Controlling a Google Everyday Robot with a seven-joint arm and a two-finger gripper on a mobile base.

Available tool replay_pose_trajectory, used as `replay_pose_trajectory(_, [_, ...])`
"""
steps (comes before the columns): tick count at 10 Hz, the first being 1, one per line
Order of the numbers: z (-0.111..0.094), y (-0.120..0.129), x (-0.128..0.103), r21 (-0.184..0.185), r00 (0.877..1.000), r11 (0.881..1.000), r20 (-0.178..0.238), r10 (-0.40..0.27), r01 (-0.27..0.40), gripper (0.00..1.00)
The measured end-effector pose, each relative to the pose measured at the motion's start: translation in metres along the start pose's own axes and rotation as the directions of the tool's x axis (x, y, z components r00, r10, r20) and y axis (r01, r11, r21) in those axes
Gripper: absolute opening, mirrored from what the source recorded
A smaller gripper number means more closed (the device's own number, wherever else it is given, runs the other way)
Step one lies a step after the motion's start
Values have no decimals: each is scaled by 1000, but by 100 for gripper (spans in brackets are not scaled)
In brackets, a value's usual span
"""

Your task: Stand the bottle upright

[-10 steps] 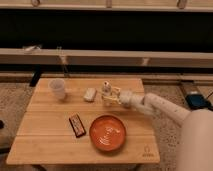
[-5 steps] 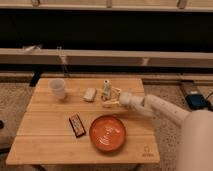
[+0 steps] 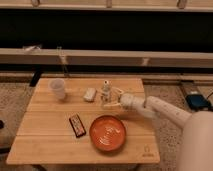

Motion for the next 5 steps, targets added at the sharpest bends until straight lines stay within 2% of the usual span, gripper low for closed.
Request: replay_pose_trajectory(5, [-1, 0, -1, -3, 1000, 1000, 5, 1, -1, 80])
